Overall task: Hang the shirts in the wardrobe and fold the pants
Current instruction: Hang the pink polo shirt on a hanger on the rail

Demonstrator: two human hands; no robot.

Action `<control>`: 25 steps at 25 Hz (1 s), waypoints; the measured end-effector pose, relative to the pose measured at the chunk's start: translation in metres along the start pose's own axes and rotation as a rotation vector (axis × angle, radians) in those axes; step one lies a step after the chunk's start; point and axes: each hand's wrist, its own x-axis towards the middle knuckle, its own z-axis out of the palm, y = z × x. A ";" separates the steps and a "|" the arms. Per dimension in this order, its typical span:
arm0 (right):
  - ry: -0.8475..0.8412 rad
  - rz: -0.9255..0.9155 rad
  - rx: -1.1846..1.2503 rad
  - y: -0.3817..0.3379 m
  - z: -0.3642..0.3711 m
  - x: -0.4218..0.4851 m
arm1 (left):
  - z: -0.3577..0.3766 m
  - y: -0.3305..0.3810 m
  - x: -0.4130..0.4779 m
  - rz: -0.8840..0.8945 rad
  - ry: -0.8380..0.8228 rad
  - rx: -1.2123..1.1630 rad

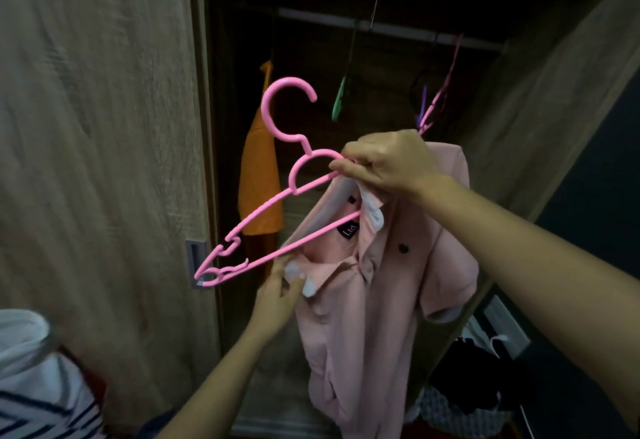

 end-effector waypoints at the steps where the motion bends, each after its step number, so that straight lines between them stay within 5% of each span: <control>1: 0.002 0.003 -0.013 0.004 -0.001 -0.005 | -0.008 0.007 0.006 0.034 0.091 -0.034; 3: 0.020 0.020 -0.056 0.014 0.000 -0.018 | -0.027 0.016 0.016 0.131 0.220 0.038; 14: -0.023 0.046 0.054 0.056 0.028 -0.106 | -0.094 0.032 0.029 0.059 0.084 0.114; 22: -0.084 0.041 -0.011 0.049 0.031 -0.121 | -0.095 0.067 0.026 0.257 0.380 0.497; 25: -0.141 0.196 -0.017 0.035 0.029 -0.106 | -0.089 0.092 0.033 0.328 0.443 0.564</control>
